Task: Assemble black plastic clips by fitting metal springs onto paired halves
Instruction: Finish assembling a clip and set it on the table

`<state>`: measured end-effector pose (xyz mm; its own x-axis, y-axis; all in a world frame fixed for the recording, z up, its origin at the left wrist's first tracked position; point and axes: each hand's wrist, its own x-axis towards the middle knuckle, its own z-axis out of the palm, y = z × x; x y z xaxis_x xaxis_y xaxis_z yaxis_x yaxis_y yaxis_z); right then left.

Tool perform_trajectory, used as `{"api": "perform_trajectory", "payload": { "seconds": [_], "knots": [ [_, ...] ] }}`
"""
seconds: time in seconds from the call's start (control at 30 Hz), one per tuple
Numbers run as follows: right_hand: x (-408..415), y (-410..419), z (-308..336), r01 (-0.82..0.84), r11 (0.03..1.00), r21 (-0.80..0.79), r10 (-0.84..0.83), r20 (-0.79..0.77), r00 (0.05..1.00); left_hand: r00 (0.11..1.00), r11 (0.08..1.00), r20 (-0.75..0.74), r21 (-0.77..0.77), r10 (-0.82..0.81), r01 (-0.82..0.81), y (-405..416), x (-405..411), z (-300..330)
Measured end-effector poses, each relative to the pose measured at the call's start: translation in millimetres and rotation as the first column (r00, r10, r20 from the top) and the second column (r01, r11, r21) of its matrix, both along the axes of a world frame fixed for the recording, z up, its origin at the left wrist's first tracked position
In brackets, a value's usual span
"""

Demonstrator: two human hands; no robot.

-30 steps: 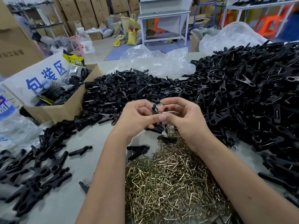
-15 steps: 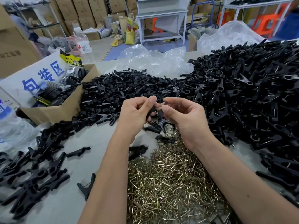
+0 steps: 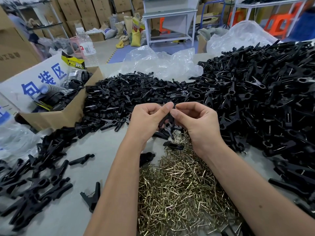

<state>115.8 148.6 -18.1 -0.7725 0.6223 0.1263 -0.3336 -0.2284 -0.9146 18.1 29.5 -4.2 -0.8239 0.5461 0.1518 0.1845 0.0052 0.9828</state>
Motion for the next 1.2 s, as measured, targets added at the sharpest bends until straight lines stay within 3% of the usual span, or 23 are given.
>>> {"api": "perform_trajectory", "payload": {
  "seconds": [0.2, 0.47, 0.67, 0.87, 0.97, 1.07, 1.2],
  "knots": [
    [1.4, 3.4, 3.8, -0.006, 1.000, -0.030, 0.005, -0.012, 1.000, 0.977, 0.987, 0.142, 0.009, -0.158, 0.159, -12.3, -5.5, 2.4],
    [-1.0, 7.7, 4.3, -0.150, 0.974, -0.170, 0.144, -0.048, 0.988, 0.987, 0.977, 0.051, 0.155, -0.154, 0.144, -24.3, -9.2, 6.3],
    [0.3, 2.1, -1.1, -0.085, 0.948, 0.306, 0.079, 0.031, 0.996, 0.982, 0.976, 0.063, 0.138, -0.179, 0.170, -23.5, -8.2, 5.7],
    [2.8, 9.0, -1.0, 0.018, 0.933, 0.360, -0.048, 0.074, 0.996, 0.983, 0.982, 0.093, 0.118, -0.157, 0.145, -22.2, -6.7, 6.4],
    [2.7, 12.0, -2.6, 0.102, 0.838, 0.536, -0.178, 0.092, 0.980, 0.983, 0.981, 0.116, 0.149, -0.143, 0.125, -22.6, -8.3, 7.1],
    [4.3, 7.7, -0.7, 0.188, 0.628, 0.755, -0.284, -0.003, 0.959, 0.981, 0.979, 0.117, 0.148, -0.154, 0.136, -21.9, -7.1, 7.5],
    [6.0, 1.7, 1.1, 0.229, 0.443, 0.867, -0.320, -0.085, 0.944, 0.981, 0.982, 0.129, 0.144, -0.143, 0.124, -19.6, -6.0, 6.6]
  ]
}}
